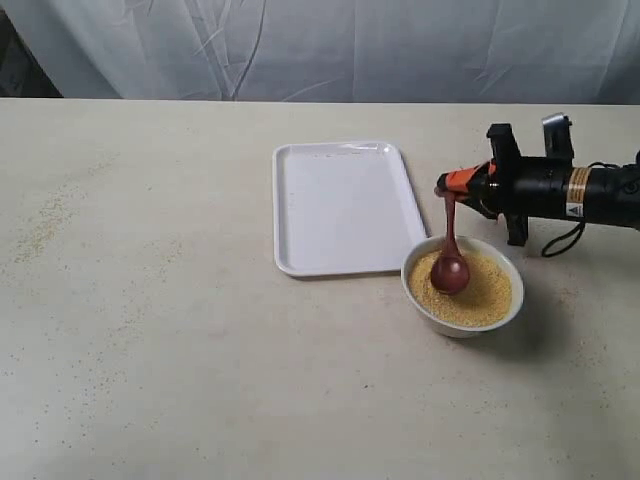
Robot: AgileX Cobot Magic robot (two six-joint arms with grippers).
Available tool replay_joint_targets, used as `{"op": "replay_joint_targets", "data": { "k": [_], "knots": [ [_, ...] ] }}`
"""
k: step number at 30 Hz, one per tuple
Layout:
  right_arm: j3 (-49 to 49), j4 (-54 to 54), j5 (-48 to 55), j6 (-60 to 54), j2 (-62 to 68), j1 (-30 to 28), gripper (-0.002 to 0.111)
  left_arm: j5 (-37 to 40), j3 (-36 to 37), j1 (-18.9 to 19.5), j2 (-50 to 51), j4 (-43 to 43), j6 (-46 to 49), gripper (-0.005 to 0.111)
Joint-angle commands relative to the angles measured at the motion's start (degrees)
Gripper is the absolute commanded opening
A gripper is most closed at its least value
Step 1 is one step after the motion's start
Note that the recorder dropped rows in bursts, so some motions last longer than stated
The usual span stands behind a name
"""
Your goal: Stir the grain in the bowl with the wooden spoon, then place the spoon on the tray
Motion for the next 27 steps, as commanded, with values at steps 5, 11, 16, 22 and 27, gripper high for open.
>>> {"op": "replay_joint_targets", "data": {
  "k": [5,11,16,22,27],
  "knots": [
    [-0.3,12.7,-10.3,-18.9,-8.4,-0.2,0.0,-0.3,0.2,0.0,-0.3,-0.2,-0.2,0.0],
    [0.0,-2.3,-10.3,-34.5,-23.3,0.4,0.0,-0.3,0.2,0.0,-0.3,-0.2,-0.2,0.0],
    [3.1,-10.3,10.9,-43.4,-29.9,6.1,0.0,-0.3,0.2,0.0,-0.3,-0.2,-0.2,0.0],
    [4.3,-9.1,15.0,-48.6,-25.7,11.3,0.0,-0.3,0.2,0.0,-0.3,-0.2,-0.2,0.0],
    [4.3,-4.9,15.2,-51.7,-21.1,13.0,0.0,-0.3,0.2,0.0,-0.3,-0.2,-0.2,0.0]
  ]
}}
